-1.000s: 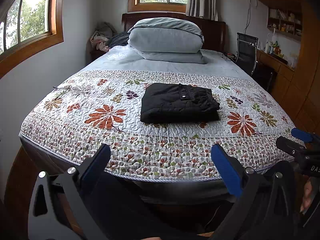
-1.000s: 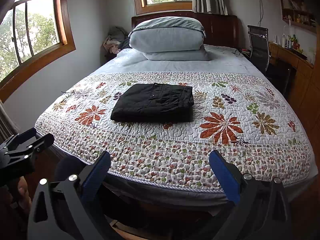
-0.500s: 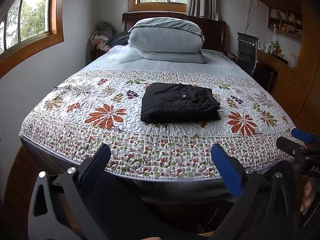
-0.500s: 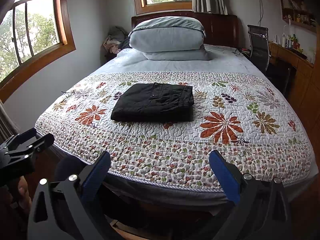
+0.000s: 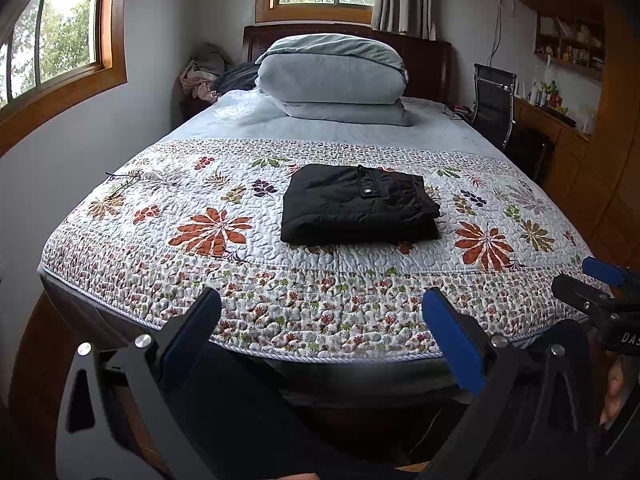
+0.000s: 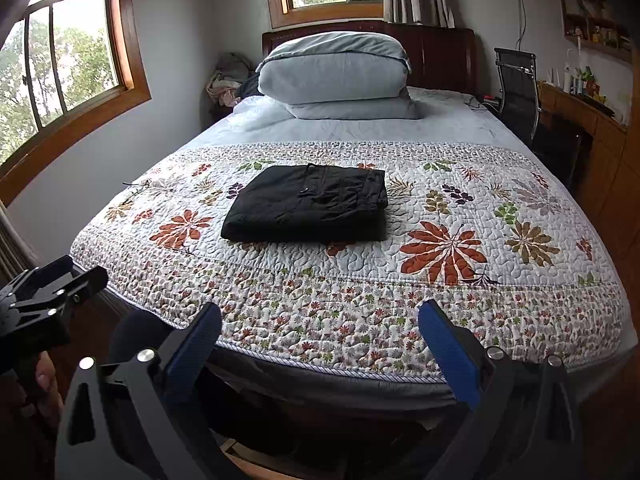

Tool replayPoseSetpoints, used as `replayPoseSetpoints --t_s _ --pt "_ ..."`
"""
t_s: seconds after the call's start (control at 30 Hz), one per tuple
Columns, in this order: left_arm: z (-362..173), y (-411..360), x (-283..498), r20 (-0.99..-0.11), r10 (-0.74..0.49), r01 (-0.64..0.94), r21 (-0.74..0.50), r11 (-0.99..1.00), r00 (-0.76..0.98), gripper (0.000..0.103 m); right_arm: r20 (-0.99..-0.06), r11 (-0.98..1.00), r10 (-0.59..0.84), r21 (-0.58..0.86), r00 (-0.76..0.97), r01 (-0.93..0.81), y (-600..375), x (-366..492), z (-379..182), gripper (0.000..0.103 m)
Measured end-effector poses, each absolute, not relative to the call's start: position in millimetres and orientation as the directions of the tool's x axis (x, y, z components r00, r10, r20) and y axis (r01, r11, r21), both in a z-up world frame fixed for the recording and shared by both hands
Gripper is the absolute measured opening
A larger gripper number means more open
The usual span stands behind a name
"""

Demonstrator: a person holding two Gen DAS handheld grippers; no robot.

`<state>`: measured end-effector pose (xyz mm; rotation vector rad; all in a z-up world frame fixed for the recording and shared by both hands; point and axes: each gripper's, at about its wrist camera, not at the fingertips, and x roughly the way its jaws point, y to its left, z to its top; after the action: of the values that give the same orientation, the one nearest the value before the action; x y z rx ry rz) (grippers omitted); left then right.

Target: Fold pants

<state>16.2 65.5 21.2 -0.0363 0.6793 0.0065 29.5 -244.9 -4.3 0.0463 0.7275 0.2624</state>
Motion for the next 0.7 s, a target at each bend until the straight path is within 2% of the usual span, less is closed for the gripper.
replayPoseSetpoints --t_s 0.7 --pt "21.5 65.9 15.8 -0.629 -0.006 -0.018 -0.032 0.999 0.777 0.100 -0.653 0.967 0.250 0.130 0.715 -0.220 -243.7 29.4 -6.0 0.099"
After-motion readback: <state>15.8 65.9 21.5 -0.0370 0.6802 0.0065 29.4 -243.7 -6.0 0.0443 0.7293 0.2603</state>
